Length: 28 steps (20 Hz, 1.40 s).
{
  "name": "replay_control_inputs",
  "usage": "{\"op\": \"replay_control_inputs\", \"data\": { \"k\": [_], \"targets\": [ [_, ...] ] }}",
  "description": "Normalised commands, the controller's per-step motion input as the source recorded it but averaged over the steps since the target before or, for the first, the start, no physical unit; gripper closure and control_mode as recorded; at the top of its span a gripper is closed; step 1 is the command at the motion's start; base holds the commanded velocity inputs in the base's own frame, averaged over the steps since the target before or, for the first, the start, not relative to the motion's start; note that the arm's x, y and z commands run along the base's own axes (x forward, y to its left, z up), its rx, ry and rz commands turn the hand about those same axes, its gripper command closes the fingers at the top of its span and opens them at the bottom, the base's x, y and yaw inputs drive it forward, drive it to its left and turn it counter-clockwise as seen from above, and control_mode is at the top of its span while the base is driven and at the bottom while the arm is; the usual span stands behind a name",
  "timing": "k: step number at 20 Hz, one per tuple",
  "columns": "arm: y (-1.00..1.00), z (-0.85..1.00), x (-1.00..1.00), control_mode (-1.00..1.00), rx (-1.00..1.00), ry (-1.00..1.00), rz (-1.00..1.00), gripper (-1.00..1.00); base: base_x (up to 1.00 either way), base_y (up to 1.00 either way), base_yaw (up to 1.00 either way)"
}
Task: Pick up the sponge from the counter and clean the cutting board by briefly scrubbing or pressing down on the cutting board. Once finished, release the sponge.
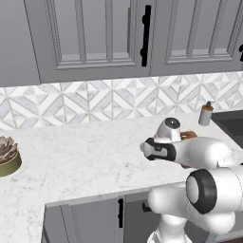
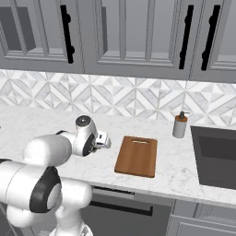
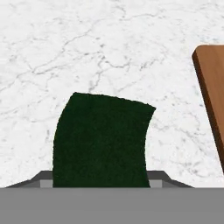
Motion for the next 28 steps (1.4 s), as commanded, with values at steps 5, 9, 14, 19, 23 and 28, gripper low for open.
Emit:
{"op": "replay_control_inputs", "data": {
  "k": [5,9,14,19,23,28],
  "targets": [
    [0.0,-0.15,0.7,-1.0,-0.02,0.17,0.0,1.0,0.0,0.0,0.0],
    [-0.19,-0.29,0.49,-1.0,0.0,0.21,0.0,-1.0,0.0,0.0,0.0],
    [-0.11,-0.24,0.13,-1.0,0.0,0.12,0.0,-1.0,0.0,0.0,0.0],
    [0.0,-0.01,-0.13,-1.0,0.0,-0.01,-0.04,-1.0,0.0,0.0,0.0],
    [0.02,0.04,-0.27,-1.0,0.0,-0.07,-0.01,-1.0,0.0,0.0,0.0],
    [0.49,0.43,-0.51,-1.0,-0.12,-0.01,0.0,-1.0,0.0,0.0,0.0]
  ]
}}
